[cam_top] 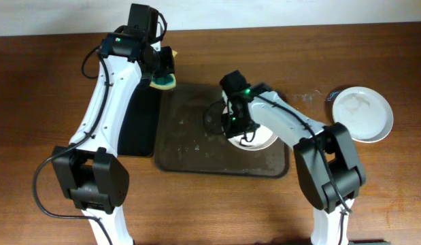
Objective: Clean dirty plates on tray and stack at the side
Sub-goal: 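Grasp the last smudged plate with the right gripper and move it to tray center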
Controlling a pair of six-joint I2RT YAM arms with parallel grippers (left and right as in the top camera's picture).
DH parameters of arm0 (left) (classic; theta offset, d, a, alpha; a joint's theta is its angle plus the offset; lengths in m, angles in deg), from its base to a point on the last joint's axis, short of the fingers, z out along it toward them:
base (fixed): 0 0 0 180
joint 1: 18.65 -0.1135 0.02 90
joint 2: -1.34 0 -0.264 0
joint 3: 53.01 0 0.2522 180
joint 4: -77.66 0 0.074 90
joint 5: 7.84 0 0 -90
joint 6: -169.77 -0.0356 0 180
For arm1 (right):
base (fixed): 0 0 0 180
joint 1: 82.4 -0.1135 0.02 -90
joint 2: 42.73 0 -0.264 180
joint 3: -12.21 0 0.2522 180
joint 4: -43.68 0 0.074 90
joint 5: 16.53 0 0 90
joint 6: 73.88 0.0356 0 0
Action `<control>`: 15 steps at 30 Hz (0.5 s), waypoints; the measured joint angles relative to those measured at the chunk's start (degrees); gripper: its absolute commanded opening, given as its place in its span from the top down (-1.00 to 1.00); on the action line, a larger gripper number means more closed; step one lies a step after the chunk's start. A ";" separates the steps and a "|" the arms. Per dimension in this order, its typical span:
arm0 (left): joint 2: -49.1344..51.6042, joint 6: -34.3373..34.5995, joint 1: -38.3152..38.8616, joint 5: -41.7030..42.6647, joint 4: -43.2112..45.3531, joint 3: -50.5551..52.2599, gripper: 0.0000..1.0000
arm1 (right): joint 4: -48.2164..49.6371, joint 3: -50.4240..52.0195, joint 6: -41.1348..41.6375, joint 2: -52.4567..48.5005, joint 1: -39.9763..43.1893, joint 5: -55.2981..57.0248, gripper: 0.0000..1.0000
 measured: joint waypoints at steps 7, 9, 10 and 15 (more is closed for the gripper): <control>0.00 0.00 -3.54 -0.39 0.11 0.00 1.00 | 0.31 0.00 -3.26 0.00 -7.06 -5.70 0.08; 0.00 0.00 -3.52 -0.37 0.07 0.00 1.00 | -5.20 -1.16 -2.71 0.07 -4.39 -7.32 0.07; 0.00 0.00 -3.48 -0.39 0.13 0.00 1.00 | -7.91 -2.71 -2.54 0.79 -1.31 -7.74 0.07; 0.00 0.00 -3.48 -0.39 0.24 0.00 1.00 | -17.79 -7.39 -6.29 8.92 21.94 -8.00 0.07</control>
